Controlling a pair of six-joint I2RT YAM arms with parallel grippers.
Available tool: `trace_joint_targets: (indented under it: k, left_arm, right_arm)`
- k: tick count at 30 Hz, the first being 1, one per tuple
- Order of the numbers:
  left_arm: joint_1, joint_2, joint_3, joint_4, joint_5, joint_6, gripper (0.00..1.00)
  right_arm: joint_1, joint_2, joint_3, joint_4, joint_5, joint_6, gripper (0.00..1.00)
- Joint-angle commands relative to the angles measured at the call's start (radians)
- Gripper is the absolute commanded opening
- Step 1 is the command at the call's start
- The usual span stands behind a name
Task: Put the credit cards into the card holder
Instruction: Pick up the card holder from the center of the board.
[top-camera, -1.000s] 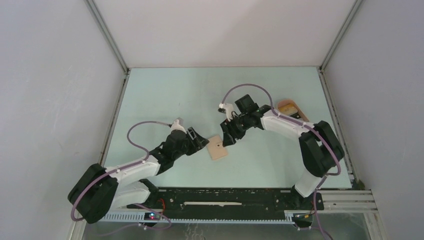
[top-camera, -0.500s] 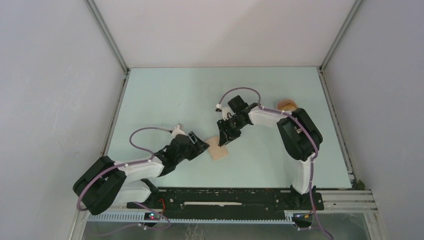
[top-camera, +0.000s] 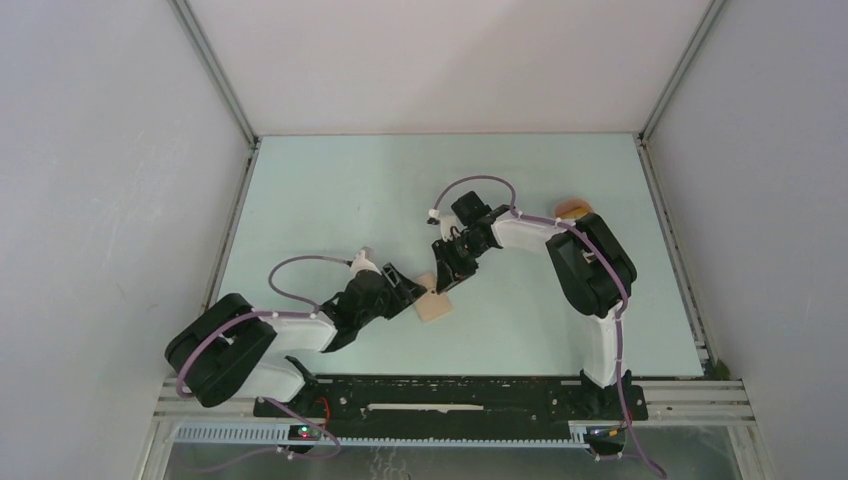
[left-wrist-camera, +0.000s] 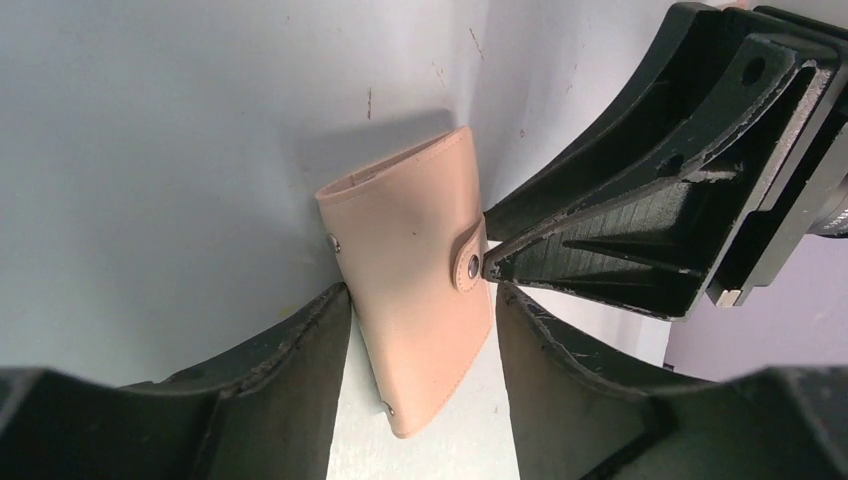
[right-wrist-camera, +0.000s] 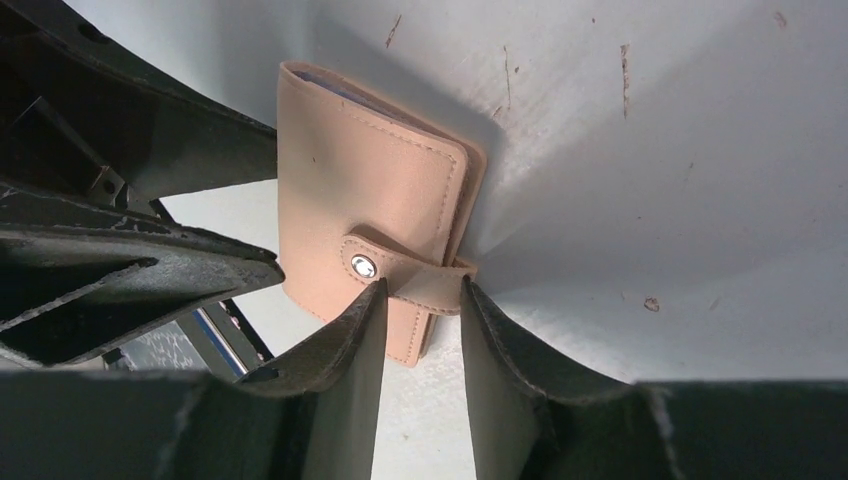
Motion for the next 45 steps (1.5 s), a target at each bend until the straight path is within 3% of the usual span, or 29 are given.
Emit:
trace_joint_targets:
  k: [1, 5, 8, 10, 12, 20, 27, 31, 39, 45]
  left_arm:
    - [-0.013, 0.047, -0.030, 0.080, 0.027, -0.011, 0.59]
    - [-0.014, 0.071, -0.031, 0.139, 0.041, -0.005, 0.50]
    - [-0.014, 0.085, -0.027, 0.176, 0.040, 0.020, 0.38]
    - [-0.013, 0.090, -0.020, 0.182, 0.034, 0.048, 0.16]
    - [-0.014, 0.088, -0.021, 0.182, 0.021, 0.080, 0.01]
    - [-0.014, -0.053, -0.083, 0.224, 0.031, 0.200, 0.00]
    - [-0.015, -0.217, -0.074, 0.199, 0.168, 0.217, 0.00]
    - [-0.019, -0.240, -0.025, 0.166, 0.244, 0.172, 0.00]
    - [-0.088, -0.232, 0.063, 0.140, 0.259, 0.112, 0.00]
    - [-0.106, -0.216, 0.082, 0.129, 0.248, 0.103, 0.00]
  right_arm:
    - [0.013, 0.026, 0.014, -0.028, -0.022, 0.001, 0.40]
    - [0.010, 0.019, 0.014, -0.033, -0.038, -0.004, 0.38]
    - [0.006, 0.020, 0.017, -0.044, -0.069, -0.014, 0.37]
    - [0.004, 0.010, 0.021, -0.055, -0.079, -0.035, 0.38]
    - [-0.007, -0.019, 0.024, -0.066, -0.090, -0.064, 0.41]
    - [-0.057, -0.331, -0.004, -0.171, -0.129, -0.394, 0.52]
    - [0.028, -0.697, -0.240, -0.129, -0.153, -0.792, 0.61]
    - [0.093, -0.780, -0.327, -0.021, -0.003, -0.786, 0.63]
    - [0.178, -0.729, -0.328, 0.055, 0.207, -0.714, 0.63]
    - [0.224, -0.682, -0.327, 0.051, 0.236, -0.719, 0.62]
